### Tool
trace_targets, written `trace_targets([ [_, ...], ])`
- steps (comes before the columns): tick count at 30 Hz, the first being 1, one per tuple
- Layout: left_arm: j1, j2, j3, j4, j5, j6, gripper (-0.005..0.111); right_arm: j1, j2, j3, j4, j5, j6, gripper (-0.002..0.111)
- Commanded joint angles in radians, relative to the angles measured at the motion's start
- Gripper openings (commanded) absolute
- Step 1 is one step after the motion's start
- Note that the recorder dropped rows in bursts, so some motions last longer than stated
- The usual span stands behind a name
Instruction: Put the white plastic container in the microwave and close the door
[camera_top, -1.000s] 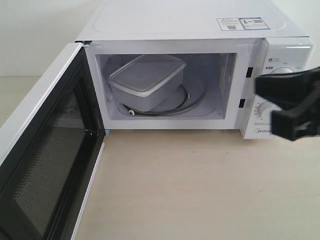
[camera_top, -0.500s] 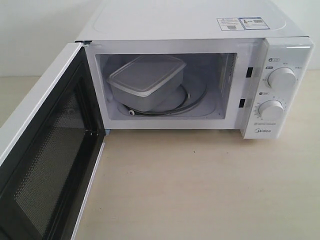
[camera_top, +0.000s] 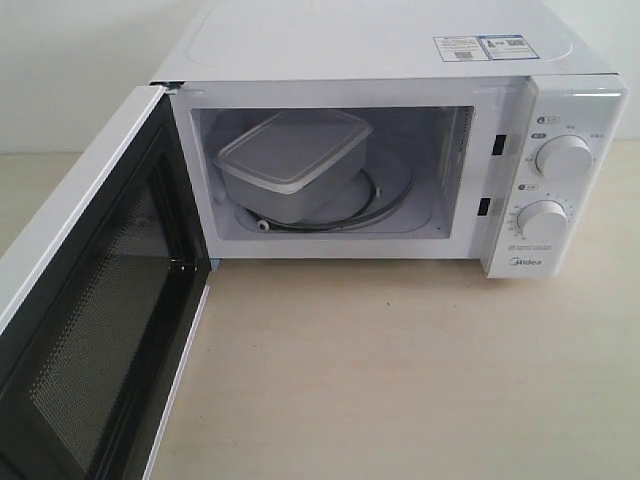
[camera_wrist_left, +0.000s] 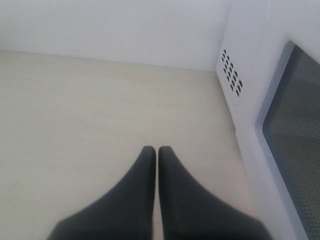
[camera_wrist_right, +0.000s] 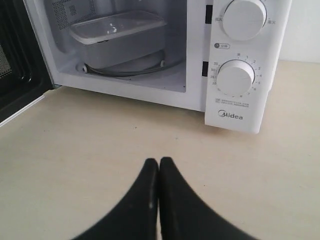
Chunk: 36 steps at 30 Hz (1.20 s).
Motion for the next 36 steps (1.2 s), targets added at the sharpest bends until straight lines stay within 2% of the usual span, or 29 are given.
trace_targets([
  [1, 0.002, -0.004, 0.004, 0.002, -0.001, 0.003, 0.004, -0.006, -0.005, 0.000, -0.014, -0.005, 0.007, 0.000],
  [4, 0.002, -0.004, 0.004, 0.002, -0.001, 0.003, 0.004, -0.006, -0.005, 0.000, -0.072, -0.013, 0.052, 0.000],
  [9, 0.002, -0.004, 0.004, 0.002, -0.001, 0.003, 0.004, -0.006, -0.005, 0.000, -0.366, -0.034, 0.398, 0.000],
  [11, 0.002, -0.004, 0.004, 0.002, -0.001, 0.003, 0.004, -0.006, -0.005, 0.000, -0.435, -0.035, 0.464, 0.000],
  [27, 0.002, -0.004, 0.004, 0.002, -0.001, 0.003, 0.004, -0.008, -0.005, 0.000, -0.486, -0.030, 0.456, 0.000],
  [29, 0.002, -0.004, 0.004, 0.002, -0.001, 0.003, 0.004, -0.078, -0.005, 0.000, -0.493, -0.029, 0.456, 0.000],
  [31, 0.002, -0.004, 0.004, 0.002, -0.001, 0.003, 0.004, -0.199, -0.005, 0.000, -0.493, -0.029, 0.456, 0.000],
  [36, 0.002, -0.004, 0.004, 0.002, -0.001, 0.003, 0.004, -0.207, -0.005, 0.000, -0.484, -0.029, 0.464, 0.000],
])
